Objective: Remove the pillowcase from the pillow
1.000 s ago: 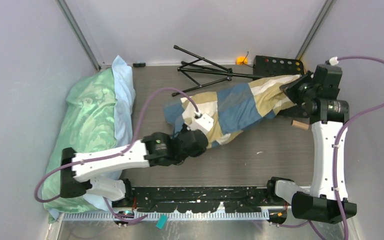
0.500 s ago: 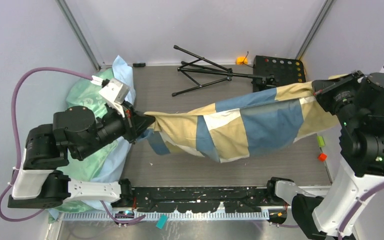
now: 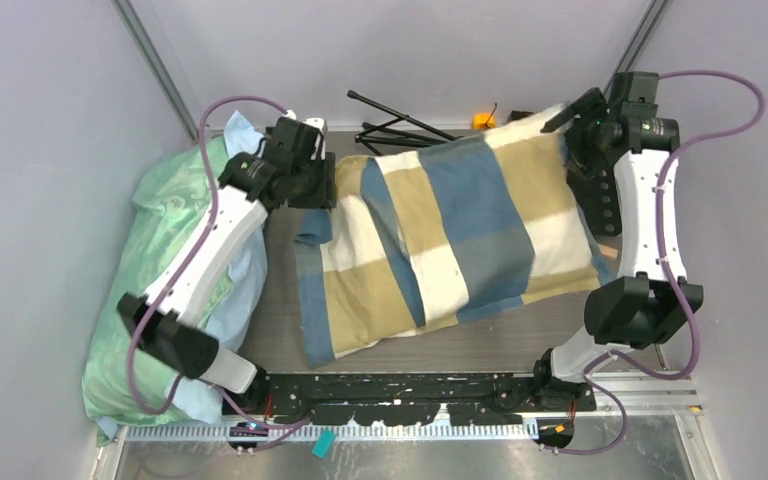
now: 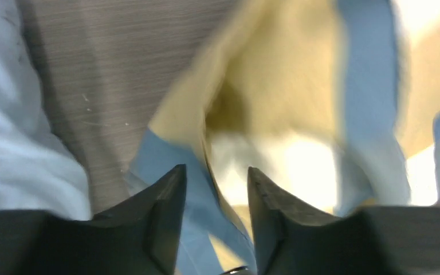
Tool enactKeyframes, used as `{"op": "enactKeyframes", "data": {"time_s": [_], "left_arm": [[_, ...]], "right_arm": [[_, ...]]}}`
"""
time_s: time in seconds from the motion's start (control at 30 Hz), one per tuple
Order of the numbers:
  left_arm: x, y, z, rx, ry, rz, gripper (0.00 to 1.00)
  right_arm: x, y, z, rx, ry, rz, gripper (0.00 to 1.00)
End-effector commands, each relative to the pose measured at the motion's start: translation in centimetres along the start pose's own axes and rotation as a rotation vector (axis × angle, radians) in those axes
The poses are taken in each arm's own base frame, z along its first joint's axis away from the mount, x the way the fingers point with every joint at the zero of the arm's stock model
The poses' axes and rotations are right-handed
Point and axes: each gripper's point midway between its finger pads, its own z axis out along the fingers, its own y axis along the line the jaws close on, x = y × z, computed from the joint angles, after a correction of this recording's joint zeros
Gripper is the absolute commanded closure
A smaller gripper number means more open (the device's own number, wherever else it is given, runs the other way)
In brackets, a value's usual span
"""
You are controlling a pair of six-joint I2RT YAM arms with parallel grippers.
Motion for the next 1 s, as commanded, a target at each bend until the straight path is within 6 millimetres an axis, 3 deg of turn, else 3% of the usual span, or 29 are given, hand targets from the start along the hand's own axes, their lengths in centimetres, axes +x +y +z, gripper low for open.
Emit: {"op": "enactKeyframes", "data": {"time_s": [0.0, 0.03, 0.17, 0.2, 0.33, 0.43, 0.57, 0.7, 0.83, 0.97], "left_arm": [[-2.6, -0.1, 3.5, 0.154, 0.016, -0.117, 0.33], [-2.1, 0.0, 4.5, 0.146, 0.06, -0.129, 0.23], [-2.5, 0.1, 4.2, 0.154, 0.004, -0.115, 0.03], [-2.7, 0.1, 3.7, 0.157, -0.033, -0.118, 0.01], [-1.9, -1.3, 2.1, 0.264, -0.082, -0.138, 0.0], [0.7, -2.1, 2.1, 0.317, -0.032, -0.174, 0.04], [4.0, -1.6, 3.5, 0.311, 0.008, -0.226, 0.04], [6.9, -1.0, 5.5, 0.289, 0.045, -0.279, 0.04], [9.1, -0.8, 7.2, 0.281, 0.084, -0.317, 0.04], [10.1, -1.2, 8.5, 0.301, 0.104, -0.34, 0.04]], "right_arm": [[0.3, 3.2, -2.9, -0.197, -0.043, -0.155, 0.1], [1.4, 3.6, -3.7, -0.239, -0.045, -0.21, 0.1], [6.0, 3.6, -4.2, -0.309, -0.036, -0.352, 0.1], [8.1, 3.9, -4.3, -0.346, 0.003, -0.388, 0.11], [14.1, 4.1, -3.8, -0.404, 0.121, -0.497, 0.15], [17.6, 4.0, -3.3, -0.394, 0.163, -0.584, 0.16], [21.5, 4.1, -2.2, -0.357, 0.183, -0.675, 0.16], [26.7, 4.9, -1.0, -0.351, 0.22, -0.752, 0.16], [31.6, 5.2, 0.0, -0.333, 0.239, -0.842, 0.16], [35.3, 5.0, 1.0, -0.324, 0.25, -0.9, 0.16]]}}
